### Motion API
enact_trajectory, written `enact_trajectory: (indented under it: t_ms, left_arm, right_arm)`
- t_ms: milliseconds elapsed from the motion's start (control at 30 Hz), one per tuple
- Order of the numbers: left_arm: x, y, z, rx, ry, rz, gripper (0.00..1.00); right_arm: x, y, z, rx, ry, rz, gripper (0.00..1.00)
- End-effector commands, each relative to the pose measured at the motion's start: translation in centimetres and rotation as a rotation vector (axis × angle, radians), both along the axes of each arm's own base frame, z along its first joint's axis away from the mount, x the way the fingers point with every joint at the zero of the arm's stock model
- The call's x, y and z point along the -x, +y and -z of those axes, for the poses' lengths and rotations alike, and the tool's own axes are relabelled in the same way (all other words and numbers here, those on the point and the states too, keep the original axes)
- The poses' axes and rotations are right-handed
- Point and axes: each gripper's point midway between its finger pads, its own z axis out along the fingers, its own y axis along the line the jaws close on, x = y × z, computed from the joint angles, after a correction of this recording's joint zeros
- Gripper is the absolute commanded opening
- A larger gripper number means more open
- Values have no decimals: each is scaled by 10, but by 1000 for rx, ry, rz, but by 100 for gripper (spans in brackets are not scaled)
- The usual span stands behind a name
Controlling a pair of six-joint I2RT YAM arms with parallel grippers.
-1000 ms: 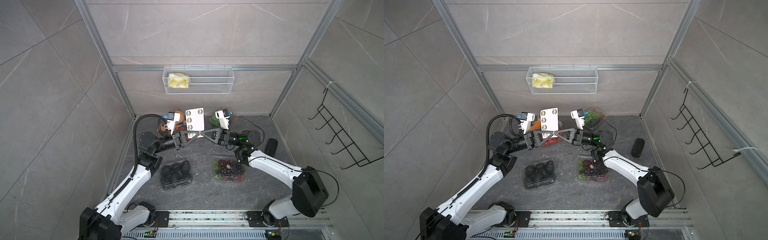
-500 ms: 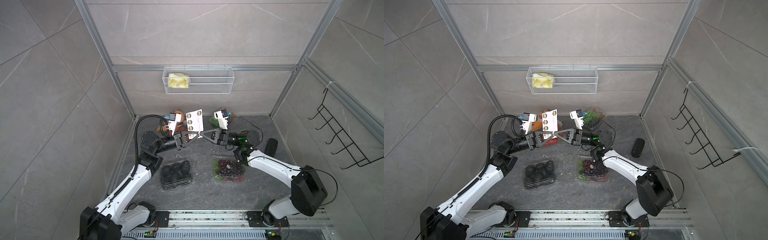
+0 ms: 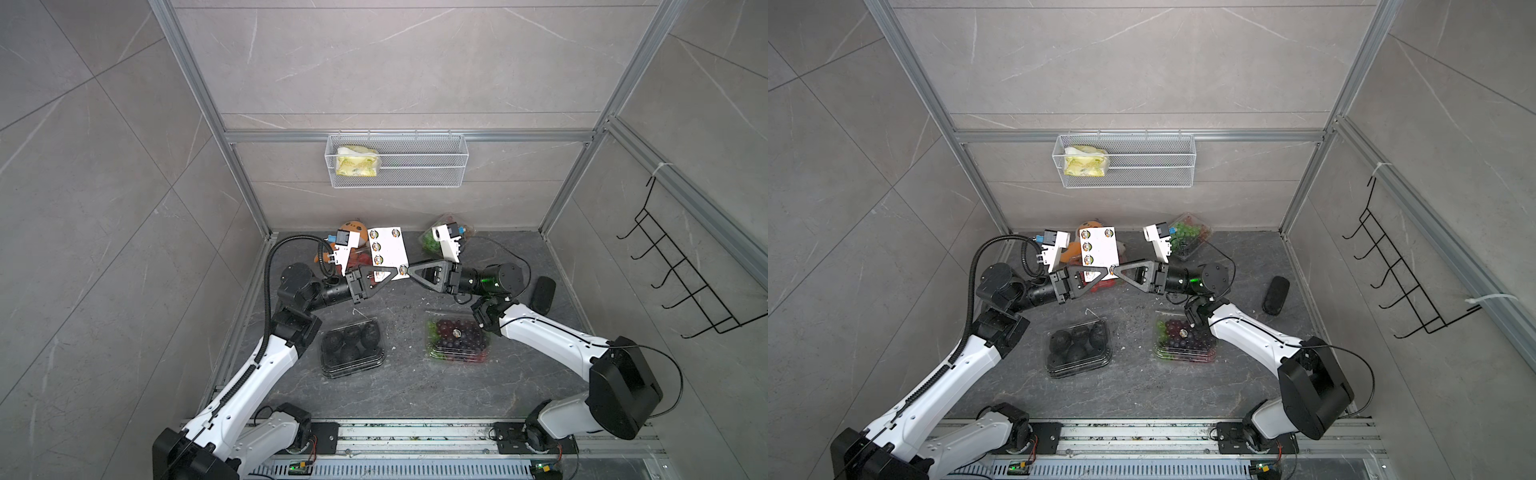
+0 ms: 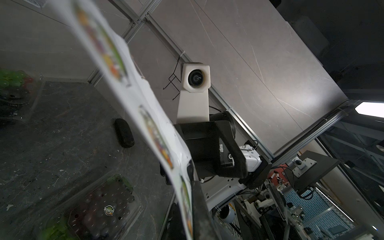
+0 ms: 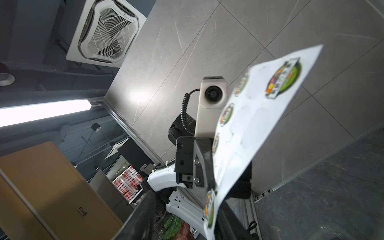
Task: Label fruit boxes
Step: Adjust the label sticker.
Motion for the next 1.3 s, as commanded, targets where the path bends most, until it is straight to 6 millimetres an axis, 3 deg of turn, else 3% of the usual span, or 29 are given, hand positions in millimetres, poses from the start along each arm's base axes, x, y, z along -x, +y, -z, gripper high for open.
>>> enact_trajectory:
  t_ms: [0,67,133,267,400,533,767,1000,1267]
  left_arm:
    - [17,6,-26,4,-117,3,0]
    - [17,7,-27,3,-122,-5,0]
    - [17,7,-27,3,-121,-4,0]
    - [9,8,-23,-8,-101,-47,0]
    - [3,9,-18,-19,-87,-78,0]
    - [-4,6,-13,-28,-58,-84,0]
    - [-7,6,-9,-31,-42,-94,0]
    - [-5,6,-9,-32,-45,-85,0]
    - [-5,5,-8,-28,-41,-76,0]
  right_arm:
    - [-13,-10,13,31,21,89,58]
    - [-16,-13,19,60,27,123,58]
    - [-18,-17,25,102,26,174,77]
    - [-21,-36,31,237,-45,369,77]
    - [-15,-62,27,409,-128,562,69]
    - [-13,-69,26,591,-194,678,51]
    - [-1,-40,14,829,-369,801,39]
    - [1,-11,4,962,-514,893,39]
    - [-2,0,-3,1003,-574,948,34]
